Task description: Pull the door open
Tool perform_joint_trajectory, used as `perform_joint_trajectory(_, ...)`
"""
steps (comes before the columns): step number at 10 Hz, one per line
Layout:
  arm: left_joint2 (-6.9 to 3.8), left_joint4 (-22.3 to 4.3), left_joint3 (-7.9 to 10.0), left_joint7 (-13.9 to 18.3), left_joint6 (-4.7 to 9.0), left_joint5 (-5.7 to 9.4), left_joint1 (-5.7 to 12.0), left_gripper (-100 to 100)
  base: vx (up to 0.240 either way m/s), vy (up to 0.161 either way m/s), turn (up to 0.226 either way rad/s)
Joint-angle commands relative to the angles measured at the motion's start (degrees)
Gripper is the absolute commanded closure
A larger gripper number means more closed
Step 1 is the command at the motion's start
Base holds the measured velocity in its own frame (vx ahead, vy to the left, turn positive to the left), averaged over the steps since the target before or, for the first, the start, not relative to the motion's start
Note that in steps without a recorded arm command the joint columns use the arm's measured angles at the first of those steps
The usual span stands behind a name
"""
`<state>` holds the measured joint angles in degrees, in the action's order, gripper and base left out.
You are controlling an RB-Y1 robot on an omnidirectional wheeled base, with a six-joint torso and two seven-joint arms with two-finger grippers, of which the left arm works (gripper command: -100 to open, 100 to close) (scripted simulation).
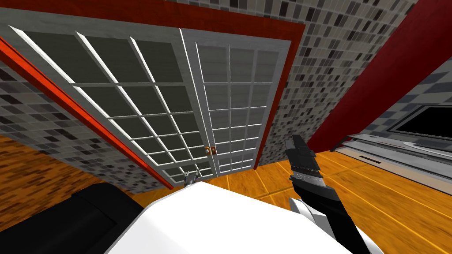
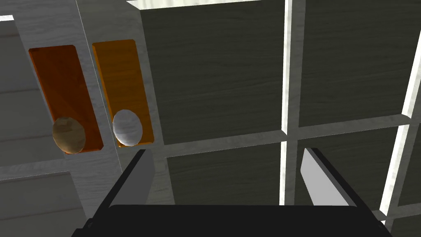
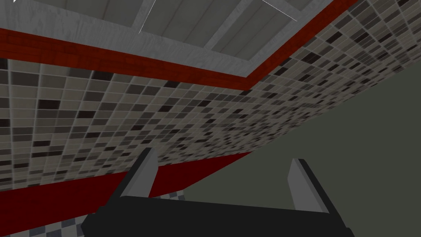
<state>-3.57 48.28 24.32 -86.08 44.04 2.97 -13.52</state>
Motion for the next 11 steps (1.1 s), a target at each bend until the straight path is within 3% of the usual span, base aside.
perform_joint_trajectory(1, 0.70, 1.0, -0.52, -0.3, -0.08, -0.16, 1.48, -100, 0.204, 0.057, -0.125)
perform_joint_trajectory(7, 1.80, 2.8, -2.27, -0.5, 0.23, -0.68, 6.40, -100, 0.194, 0.063, -0.098)
perform_joint_trajectory(8, 1.29, 1.4, -2.02, -0.2, 0.61, -0.56, 6.34, -100, 0.070, 0.024, 0.014)
perform_joint_trajectory(9, 1.29, 1.4, -2.02, -0.2, 0.61, -0.56, 6.34, 100, -0.029, -0.023, -0.011)
perform_joint_trajectory(11, 1.29, 1.4, -2.02, -0.2, 0.61, -0.56, 6.34, 100, -0.026, -0.011, -0.006)
